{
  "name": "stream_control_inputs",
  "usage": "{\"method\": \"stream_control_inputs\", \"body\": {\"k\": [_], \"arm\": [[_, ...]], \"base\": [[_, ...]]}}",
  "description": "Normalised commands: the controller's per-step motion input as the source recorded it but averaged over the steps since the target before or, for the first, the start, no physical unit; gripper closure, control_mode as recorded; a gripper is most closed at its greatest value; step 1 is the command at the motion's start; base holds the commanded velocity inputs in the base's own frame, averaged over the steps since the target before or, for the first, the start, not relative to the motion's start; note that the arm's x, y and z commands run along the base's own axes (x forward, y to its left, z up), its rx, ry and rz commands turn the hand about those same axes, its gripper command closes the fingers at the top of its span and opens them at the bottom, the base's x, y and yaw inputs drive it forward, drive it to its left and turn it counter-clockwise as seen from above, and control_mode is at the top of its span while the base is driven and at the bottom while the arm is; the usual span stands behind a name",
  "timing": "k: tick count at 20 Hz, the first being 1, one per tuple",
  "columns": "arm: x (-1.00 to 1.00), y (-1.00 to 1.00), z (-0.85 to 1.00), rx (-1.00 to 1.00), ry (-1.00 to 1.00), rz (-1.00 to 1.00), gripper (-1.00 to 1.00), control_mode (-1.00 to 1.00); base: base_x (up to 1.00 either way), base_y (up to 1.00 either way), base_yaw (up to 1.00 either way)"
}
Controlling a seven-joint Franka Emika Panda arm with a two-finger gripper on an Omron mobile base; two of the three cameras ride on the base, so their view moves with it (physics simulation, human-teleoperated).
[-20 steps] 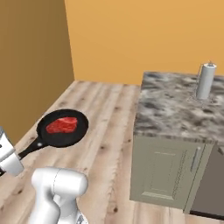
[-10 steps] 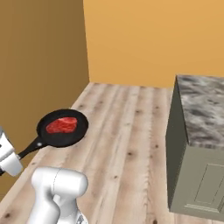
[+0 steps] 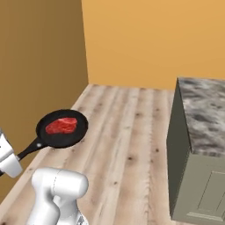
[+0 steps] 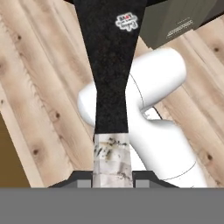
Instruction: Pick up the pan with the steak in it and place it on the dining table. Then place the steak on the plate.
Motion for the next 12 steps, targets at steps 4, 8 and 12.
{"method": "stream_control_inputs", "body": {"k": [4,8,12], "arm": [[0.00,0.00,0.00,0.00,0.00,0.00,1.00,1.00],[0.00,0.00,0.00,0.00,0.00,0.00,1.00,1.00],[0.00,0.00,0.00,0.00,0.00,0.00,1.00,1.00]], "base": [[1.00,0.00,-0.06],[1.00,0.01,-0.02],[1.00,0.03,0.00]]}}
